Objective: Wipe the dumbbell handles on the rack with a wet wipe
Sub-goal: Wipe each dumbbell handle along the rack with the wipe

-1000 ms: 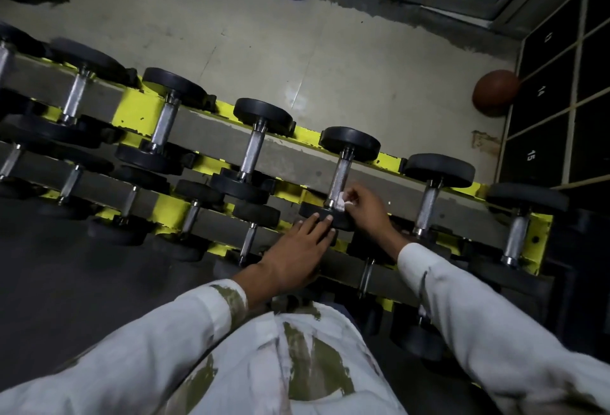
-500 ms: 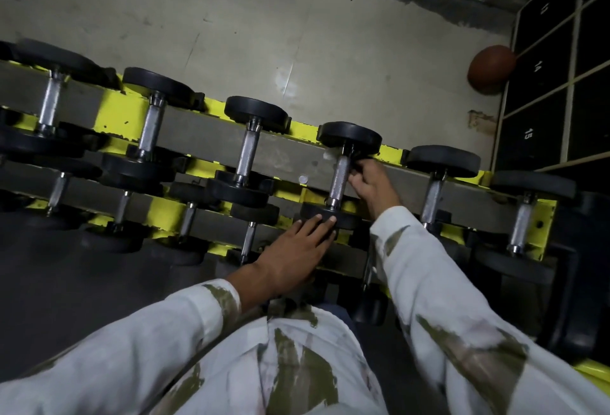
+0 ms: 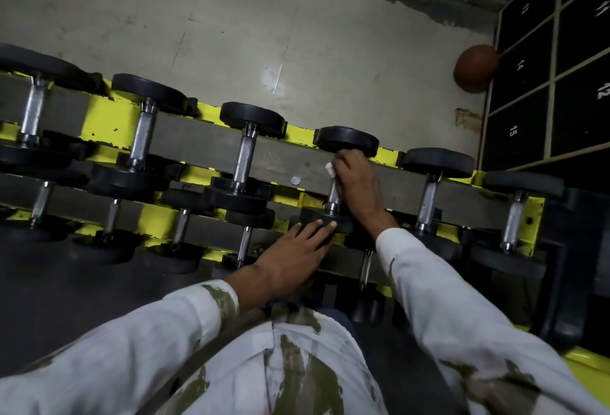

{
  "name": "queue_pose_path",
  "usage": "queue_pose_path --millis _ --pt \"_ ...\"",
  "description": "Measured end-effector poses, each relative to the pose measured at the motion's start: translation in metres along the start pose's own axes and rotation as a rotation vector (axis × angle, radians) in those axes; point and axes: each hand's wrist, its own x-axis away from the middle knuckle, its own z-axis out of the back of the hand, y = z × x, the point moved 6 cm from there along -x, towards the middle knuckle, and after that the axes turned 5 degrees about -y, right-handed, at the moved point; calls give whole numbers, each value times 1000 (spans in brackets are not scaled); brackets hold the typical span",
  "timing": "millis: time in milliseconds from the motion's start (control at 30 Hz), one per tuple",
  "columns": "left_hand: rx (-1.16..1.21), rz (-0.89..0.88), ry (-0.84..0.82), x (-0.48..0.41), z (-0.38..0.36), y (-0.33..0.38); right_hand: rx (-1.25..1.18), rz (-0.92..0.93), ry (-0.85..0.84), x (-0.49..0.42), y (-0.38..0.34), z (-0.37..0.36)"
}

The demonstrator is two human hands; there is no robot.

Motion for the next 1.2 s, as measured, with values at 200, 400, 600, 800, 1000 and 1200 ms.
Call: queue_pose_path --millis 200,400,600,800,1000,1200 --pt "23 22 4 1 1 1 243 282 -304 4 -16 -20" --pt "63 60 -29 3 1 4 481 447 -421 -18 -20 -5" --pt "112 172 -65 -2 -4 18 501 595 -678 -2 -44 -23" --pt "151 289 -45 -11 -9 31 495 572 -659 -27 -34 -7" --pt "190 352 -17 -15 -13 37 270 640 -767 -12 -42 -12" --pt "243 386 68 -15 -7 38 1 557 -504 20 -16 -9"
